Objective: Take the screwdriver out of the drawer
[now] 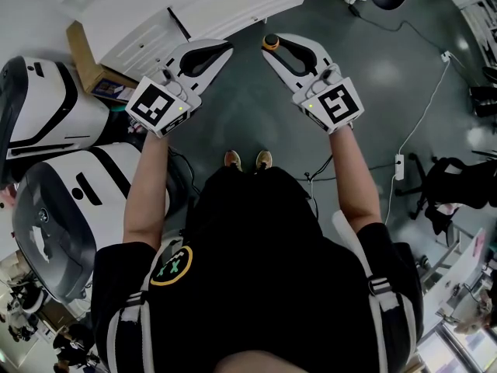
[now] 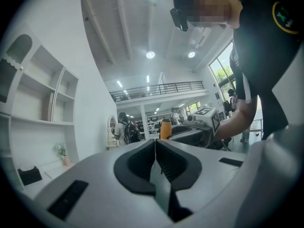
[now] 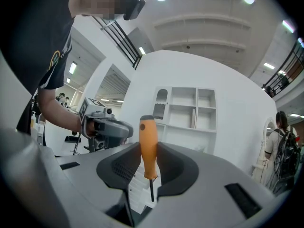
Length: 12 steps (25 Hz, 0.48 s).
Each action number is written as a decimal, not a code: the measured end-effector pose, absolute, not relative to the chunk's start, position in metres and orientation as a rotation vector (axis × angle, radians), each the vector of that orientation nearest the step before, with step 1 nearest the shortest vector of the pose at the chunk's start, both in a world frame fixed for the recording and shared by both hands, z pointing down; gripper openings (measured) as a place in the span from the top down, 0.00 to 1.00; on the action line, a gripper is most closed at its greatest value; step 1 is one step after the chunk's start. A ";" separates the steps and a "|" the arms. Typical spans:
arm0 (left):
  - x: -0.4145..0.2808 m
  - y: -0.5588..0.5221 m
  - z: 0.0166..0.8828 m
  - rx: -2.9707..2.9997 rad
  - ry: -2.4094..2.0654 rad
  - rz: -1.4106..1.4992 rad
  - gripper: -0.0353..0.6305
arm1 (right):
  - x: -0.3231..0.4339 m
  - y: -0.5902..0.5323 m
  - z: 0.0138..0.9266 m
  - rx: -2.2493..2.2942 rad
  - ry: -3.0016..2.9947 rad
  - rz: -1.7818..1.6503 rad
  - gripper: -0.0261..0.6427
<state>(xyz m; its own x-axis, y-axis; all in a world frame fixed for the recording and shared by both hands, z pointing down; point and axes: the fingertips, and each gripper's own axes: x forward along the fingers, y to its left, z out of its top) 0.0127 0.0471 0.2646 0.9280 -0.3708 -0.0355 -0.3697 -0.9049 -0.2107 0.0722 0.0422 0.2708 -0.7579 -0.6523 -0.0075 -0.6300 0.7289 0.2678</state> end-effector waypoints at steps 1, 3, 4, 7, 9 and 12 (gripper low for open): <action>0.012 0.046 0.265 -2.873 0.560 -0.006 0.91 | 0.072 0.042 0.271 1.055 -2.838 -0.392 0.78; 0.012 0.046 0.265 -2.874 0.559 -0.005 0.91 | 0.071 0.041 0.271 1.054 -2.836 -0.392 0.78; 0.012 0.046 0.265 -2.874 0.558 -0.006 0.91 | 0.070 0.041 0.271 1.054 -2.835 -0.393 0.78; 0.010 0.047 0.266 -2.871 0.561 -0.004 0.91 | 0.068 0.041 0.271 1.051 -2.835 -0.396 0.78; 0.008 0.046 0.266 -2.872 0.565 -0.003 0.91 | 0.067 0.040 0.272 1.049 -2.835 -0.396 0.78; 0.008 0.045 0.265 -2.870 0.568 -0.004 0.91 | 0.066 0.039 0.272 1.049 -2.835 -0.394 0.78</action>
<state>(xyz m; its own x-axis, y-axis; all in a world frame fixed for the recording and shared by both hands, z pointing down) 0.0076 0.0449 0.2650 0.9256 -0.3766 -0.0388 -0.3760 -0.9024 -0.2103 0.0659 0.0388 0.2715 -0.7596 -0.6504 -0.0024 -0.6264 0.7305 0.2719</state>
